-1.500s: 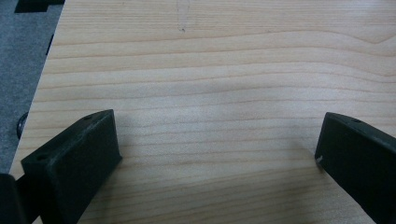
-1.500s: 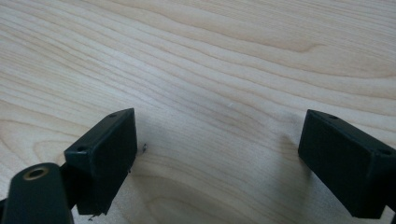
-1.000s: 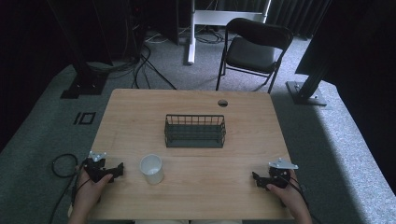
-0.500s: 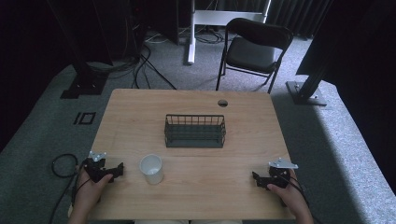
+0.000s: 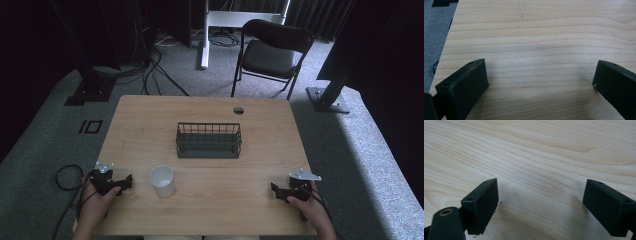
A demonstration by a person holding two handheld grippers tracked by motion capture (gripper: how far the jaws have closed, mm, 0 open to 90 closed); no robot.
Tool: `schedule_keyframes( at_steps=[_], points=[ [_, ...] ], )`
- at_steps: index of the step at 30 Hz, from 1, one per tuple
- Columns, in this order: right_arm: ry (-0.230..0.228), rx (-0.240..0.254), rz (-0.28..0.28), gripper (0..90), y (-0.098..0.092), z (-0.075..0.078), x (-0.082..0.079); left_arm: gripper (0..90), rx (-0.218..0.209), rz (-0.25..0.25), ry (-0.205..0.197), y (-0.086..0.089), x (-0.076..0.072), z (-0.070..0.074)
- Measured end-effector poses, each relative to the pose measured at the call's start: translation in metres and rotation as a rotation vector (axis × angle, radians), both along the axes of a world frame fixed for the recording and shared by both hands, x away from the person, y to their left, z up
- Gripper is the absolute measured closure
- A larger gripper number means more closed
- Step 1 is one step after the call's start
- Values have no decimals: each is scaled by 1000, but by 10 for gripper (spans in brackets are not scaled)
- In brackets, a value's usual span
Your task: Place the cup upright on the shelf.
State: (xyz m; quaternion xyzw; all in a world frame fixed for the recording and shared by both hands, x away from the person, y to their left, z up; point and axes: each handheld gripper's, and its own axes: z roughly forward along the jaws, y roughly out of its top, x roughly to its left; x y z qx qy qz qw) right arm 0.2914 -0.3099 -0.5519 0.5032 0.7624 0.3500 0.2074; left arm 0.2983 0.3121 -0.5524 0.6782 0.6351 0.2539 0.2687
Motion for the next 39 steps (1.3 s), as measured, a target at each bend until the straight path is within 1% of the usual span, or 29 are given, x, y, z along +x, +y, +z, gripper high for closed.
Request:
schedule_keyframes(
  at_steps=[2,4,5,10,15,21,32,36,37,38,39],
  points=[
    [-7,1,4,128,1,1,0,0,0,0,0,0,0,0],
    [-15,2,23,127,4,3,1,0,0,0,0,0,0,0],
    [-22,11,29,128,5,5,1,0,0,0,0,0,0,0],
    [-45,23,60,128,12,11,3,0,0,0,0,0,0,0],
    [-57,22,93,128,19,15,4,1,0,0,0,0,0,0],
    [-73,38,131,128,29,20,5,0,0,0,0,0,0,0],
    [-97,54,229,128,54,28,5,0,0,0,0,0,0,0],
    [-103,60,261,128,64,31,5,1,0,0,0,0,0,0],
    [-103,60,261,128,64,31,5,0,0,0,0,0,0,0],
    [-104,70,277,128,69,33,5,0,0,0,0,0,0,0],
    [-107,67,284,128,71,34,5,1,0,0,0,0,0,0]
  ],
)
